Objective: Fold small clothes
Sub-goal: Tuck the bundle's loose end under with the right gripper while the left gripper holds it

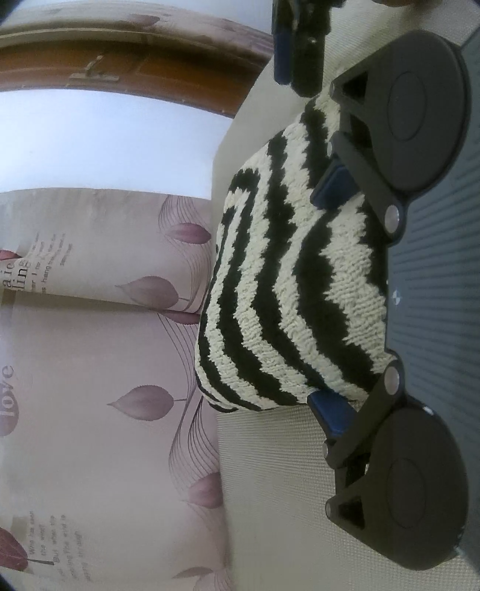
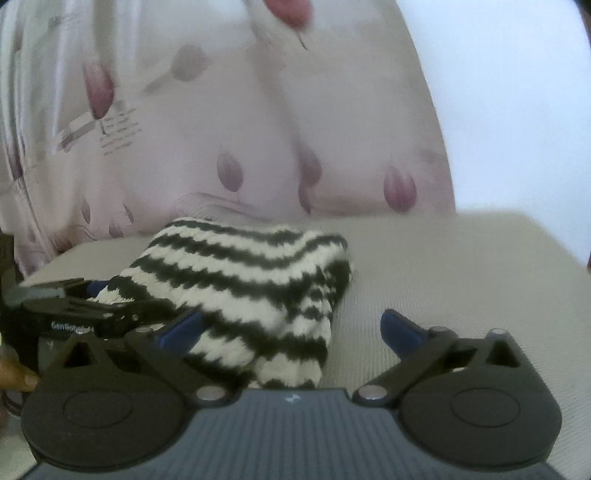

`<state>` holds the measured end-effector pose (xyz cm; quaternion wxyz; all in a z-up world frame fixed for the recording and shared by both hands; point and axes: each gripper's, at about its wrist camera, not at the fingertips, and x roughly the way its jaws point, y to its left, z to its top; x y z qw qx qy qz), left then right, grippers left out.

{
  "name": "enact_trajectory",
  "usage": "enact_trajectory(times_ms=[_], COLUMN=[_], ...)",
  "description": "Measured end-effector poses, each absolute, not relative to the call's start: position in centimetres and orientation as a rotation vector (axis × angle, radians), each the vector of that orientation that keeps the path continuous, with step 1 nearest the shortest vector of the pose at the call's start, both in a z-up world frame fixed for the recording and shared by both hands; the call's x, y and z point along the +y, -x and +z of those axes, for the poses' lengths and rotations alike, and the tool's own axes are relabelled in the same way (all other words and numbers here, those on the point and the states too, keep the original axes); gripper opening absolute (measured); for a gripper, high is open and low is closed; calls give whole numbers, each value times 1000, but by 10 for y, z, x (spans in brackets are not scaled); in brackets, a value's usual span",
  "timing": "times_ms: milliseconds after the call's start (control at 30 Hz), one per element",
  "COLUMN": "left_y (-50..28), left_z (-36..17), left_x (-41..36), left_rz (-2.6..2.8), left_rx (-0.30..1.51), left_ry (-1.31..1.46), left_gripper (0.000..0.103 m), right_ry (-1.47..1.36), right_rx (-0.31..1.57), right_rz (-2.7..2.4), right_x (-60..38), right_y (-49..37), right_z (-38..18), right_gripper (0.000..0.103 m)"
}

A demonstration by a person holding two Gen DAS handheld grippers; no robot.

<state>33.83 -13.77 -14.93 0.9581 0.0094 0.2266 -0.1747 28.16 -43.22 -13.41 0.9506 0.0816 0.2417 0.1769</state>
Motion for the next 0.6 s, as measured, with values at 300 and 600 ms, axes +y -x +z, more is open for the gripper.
enact_trajectory(times_ms=[300, 600], left_y=[-339, -340], left_z=[-149, -149], left_x=[-138, -140], left_rz=[-356, -362], left_rx=[461, 470], left_ry=[-26, -33], left_gripper=[103, 103], right_ry=[-411, -537], right_rx=[642, 737], right_rz=[473, 556], right_x=[-440, -440], right_y=[-329, -359], right_z=[-150, -168], right_gripper=[103, 103])
